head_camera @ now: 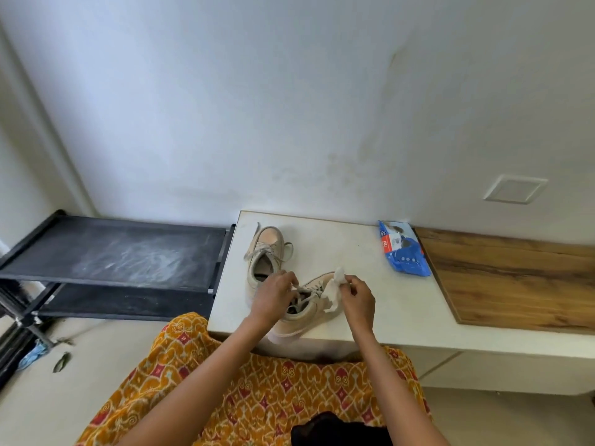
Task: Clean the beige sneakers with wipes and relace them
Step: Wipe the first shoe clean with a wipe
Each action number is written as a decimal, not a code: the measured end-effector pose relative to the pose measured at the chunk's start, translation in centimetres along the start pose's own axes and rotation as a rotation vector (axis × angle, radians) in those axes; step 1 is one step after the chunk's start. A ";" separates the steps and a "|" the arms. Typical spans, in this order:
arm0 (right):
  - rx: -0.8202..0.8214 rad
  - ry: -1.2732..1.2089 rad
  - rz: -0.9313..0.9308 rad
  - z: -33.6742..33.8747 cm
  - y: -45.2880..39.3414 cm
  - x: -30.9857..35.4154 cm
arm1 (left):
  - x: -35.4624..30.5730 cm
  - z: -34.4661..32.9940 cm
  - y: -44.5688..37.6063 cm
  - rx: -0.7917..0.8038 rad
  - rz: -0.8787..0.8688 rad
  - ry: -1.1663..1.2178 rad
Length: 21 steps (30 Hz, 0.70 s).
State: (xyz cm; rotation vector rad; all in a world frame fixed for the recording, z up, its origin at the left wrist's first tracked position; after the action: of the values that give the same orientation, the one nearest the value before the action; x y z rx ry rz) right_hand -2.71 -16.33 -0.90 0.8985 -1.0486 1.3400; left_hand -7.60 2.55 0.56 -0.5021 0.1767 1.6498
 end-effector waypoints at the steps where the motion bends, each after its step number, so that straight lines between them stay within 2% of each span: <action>1: 0.011 -0.012 -0.005 -0.3 0.2 -0.1 | 0.3 0.1 0.3 -0.056 0.042 0.017; 4: 0.055 -0.007 -0.019 -1.2 0.9 -0.5 | 0.5 0.1 1.2 -0.135 0.010 -0.003; 7: 0.066 0.021 -0.010 -2.1 1.3 -0.9 | -0.2 0.0 2.0 -0.160 -0.205 -0.116; 11: -0.005 0.008 0.033 -2.3 1.0 0.1 | -0.9 -0.4 2.6 -0.097 -0.458 -0.281; 13: -0.031 0.028 0.071 -2.0 0.4 0.9 | -0.9 0.0 3.0 -0.084 -0.492 -0.301; 21: -0.045 0.156 0.155 -1.3 1.4 0.8 | -0.1 -1.3 7.3 -0.222 -0.542 -0.265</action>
State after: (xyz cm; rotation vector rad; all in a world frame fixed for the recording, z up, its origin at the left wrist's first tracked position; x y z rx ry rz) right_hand -4.08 -14.78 -0.64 0.6784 -1.0388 1.4850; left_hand -14.38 0.87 -1.80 -0.4431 -0.3192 1.1895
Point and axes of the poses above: each hand's wrist, its own y-axis away from the middle knuckle, its own z-axis out of the back of the hand, x = y × z, the point moved 6 cm from there along -y, towards the middle knuckle, and after that the axes turned 13 degrees about -y, right-handed, at the moved point
